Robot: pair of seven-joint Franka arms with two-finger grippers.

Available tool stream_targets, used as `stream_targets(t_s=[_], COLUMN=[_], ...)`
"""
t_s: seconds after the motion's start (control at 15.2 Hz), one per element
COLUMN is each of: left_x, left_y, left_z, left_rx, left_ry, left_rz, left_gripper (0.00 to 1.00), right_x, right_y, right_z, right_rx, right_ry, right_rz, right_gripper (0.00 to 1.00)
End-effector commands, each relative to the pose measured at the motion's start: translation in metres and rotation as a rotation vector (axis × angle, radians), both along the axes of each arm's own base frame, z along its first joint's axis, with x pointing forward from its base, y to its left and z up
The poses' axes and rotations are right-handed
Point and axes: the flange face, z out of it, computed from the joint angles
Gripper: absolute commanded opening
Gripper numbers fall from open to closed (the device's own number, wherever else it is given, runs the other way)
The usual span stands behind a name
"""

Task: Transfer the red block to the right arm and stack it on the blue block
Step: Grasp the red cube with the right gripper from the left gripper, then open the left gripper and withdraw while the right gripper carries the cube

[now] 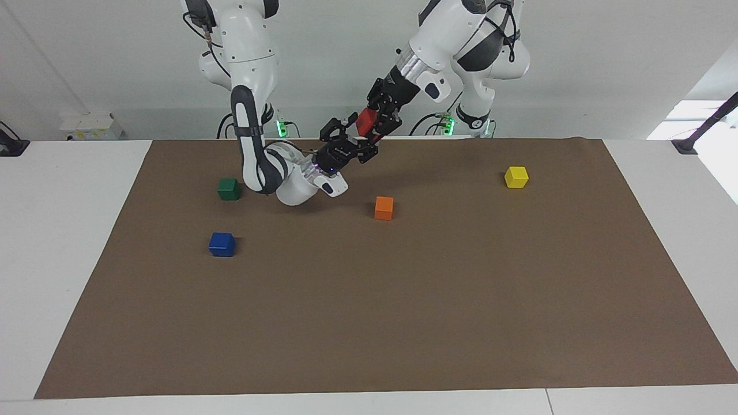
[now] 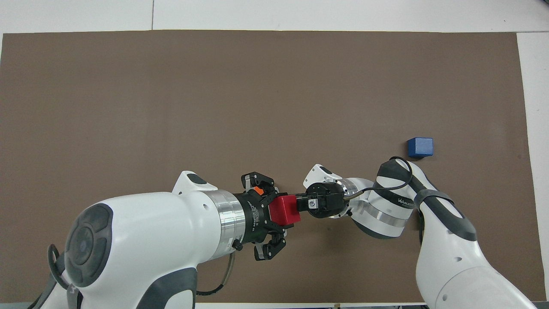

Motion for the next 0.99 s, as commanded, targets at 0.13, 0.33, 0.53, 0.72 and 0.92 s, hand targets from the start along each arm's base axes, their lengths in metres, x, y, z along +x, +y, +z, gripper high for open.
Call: stream_targets(t_s=[0.13, 0.33, 0.53, 0.72, 0.92], left_x=[-0.009, -0.008, 0.000, 0.012, 0.036], left_y=[0.002, 0.002, 0.009, 0.027, 0.066], left_z=[0.000, 0.001, 0.003, 0.014, 0.011], left_rx=[-0.010, -0.010, -0.007, -0.002, 0.049], left_ry=[0.002, -0.013, -0.011, -0.029, -0.057], left_rz=[0.018, -0.003, 0.012, 0.030, -0.043], left_gripper=[0.00, 0.66, 1.00, 1.00, 1.00], right_x=[0.006, 0.005, 0.006, 0.008, 0.018], right_y=[0.002, 0.003, 0.005, 0.006, 0.000], right_z=[-0.006, -0.006, -0.001, 0.003, 0.016], right_rx=[-0.028, -0.030, -0.027, -0.025, -0.086], right_ry=[-0.019, -0.021, -0.032, -0.040, -0.038], right_rz=[-0.060, -0.058, -0.057, -0.056, -0.065], right_gripper=[0.00, 0.00, 0.00, 0.00, 0.00])
